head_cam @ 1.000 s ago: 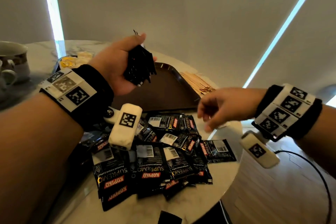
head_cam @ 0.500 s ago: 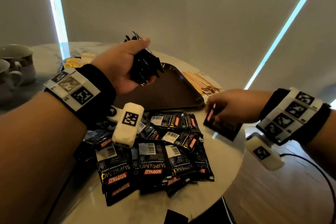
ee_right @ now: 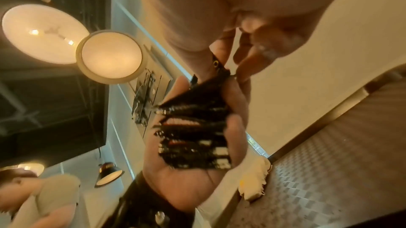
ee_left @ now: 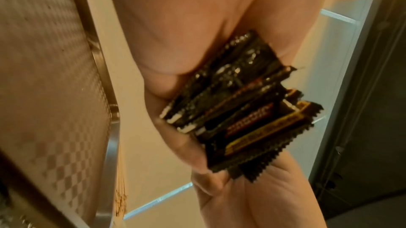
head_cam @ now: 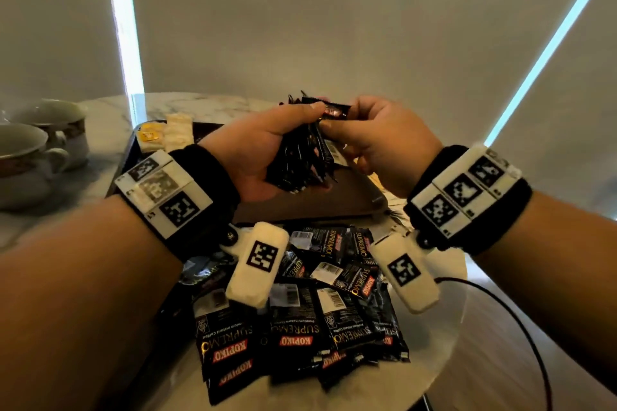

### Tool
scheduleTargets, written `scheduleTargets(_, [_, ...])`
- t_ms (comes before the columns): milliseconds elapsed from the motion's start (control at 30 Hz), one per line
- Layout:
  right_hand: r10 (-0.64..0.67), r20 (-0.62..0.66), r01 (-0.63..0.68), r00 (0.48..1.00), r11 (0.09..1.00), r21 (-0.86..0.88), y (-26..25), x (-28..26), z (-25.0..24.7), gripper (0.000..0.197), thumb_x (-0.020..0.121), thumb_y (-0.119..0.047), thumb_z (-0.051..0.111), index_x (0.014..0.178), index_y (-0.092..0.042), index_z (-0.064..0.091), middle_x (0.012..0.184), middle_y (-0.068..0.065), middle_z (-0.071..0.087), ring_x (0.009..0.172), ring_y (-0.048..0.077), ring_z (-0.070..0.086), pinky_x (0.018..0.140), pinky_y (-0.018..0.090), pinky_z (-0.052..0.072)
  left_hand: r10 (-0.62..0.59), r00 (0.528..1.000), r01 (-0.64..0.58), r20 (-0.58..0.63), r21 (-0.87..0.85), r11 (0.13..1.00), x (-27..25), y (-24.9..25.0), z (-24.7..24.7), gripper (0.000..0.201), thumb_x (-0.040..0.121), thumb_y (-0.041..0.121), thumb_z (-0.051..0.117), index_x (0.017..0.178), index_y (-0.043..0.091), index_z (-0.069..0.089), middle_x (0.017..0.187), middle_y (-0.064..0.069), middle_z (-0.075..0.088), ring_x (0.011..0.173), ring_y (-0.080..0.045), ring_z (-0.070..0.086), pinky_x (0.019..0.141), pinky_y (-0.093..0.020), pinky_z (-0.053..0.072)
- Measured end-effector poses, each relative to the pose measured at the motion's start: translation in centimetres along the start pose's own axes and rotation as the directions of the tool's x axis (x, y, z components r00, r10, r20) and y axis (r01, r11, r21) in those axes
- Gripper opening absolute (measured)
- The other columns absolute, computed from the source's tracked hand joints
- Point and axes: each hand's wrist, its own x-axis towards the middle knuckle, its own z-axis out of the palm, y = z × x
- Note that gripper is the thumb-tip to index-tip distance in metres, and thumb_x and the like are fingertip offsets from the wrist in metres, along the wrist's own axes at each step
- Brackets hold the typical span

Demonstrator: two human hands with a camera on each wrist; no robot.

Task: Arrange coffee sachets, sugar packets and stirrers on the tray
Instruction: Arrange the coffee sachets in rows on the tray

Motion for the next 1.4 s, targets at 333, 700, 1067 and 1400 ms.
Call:
scheduleTargets(333, [-0.221,0.185,0.276,0.958,0.887,-0.371,0.7,0.2,-0.8,0.106,0.053,-0.073,0.074,0.135,-0.033,0.021,0.137,0.0,0.034,0.122,0.006,0.042,0.081,0.007,0.045,-0.024,0.999,0.021,-0.025,-0.092,0.995,0.1,0.3,-0.3,0.036,0.094,0.026,0.052,0.121,0.003,0.057,0.091,-0.014,0.068,0.076,-0.025,0.069,0.071,-0.035,0.061])
scheduleTargets(700, [-0.196,0.165,0.225,0.967,0.957,-0.181,-0.8,1.1,-3.0,0.031,0.093,0.012,0.049,0.102,-0.007,0.072,0.089,0.006,0.072,0.068,0.009,0.062,0.061,0.022,0.048,-0.049,0.997,0.041,-0.059,-0.119,0.992,0.4,0.2,-1.0,0.068,0.089,0.049,0.056,0.14,0.006,0.05,0.095,-0.012,0.069,0.076,-0.023,0.068,0.063,-0.034,0.058])
scheduleTargets(1067, [-0.239,0.179,0.283,0.954,0.915,-0.287,-1.5,1.2,-0.4,0.031,0.078,-0.02,0.066,0.102,-0.02,0.047,0.1,0.007,0.054,0.076,0.016,0.052,0.074,0.049,0.054,-0.011,1.0,0.012,0.024,-0.028,1.0,0.0,0.4,-1.0,0.037,0.086,0.036,0.052,0.108,0.009,0.061,0.088,-0.008,0.066,0.075,-0.021,0.065,0.063,-0.032,0.057])
scheduleTargets(1400, [-0.231,0.427,0.319,0.874,0.936,-0.147,-1.1,1.1,0.9,0.055,0.068,-0.034,0.078,0.106,-0.014,0.043,0.099,0.005,0.055,0.092,0.016,0.063,0.079,0.037,0.057,0.074,0.991,-0.053,0.11,-0.185,0.981,0.4,0.9,-1.0,0.038,0.105,0.038,0.037,0.11,0.004,0.053,0.09,-0.013,0.059,0.082,-0.026,0.06,0.076,-0.035,0.053])
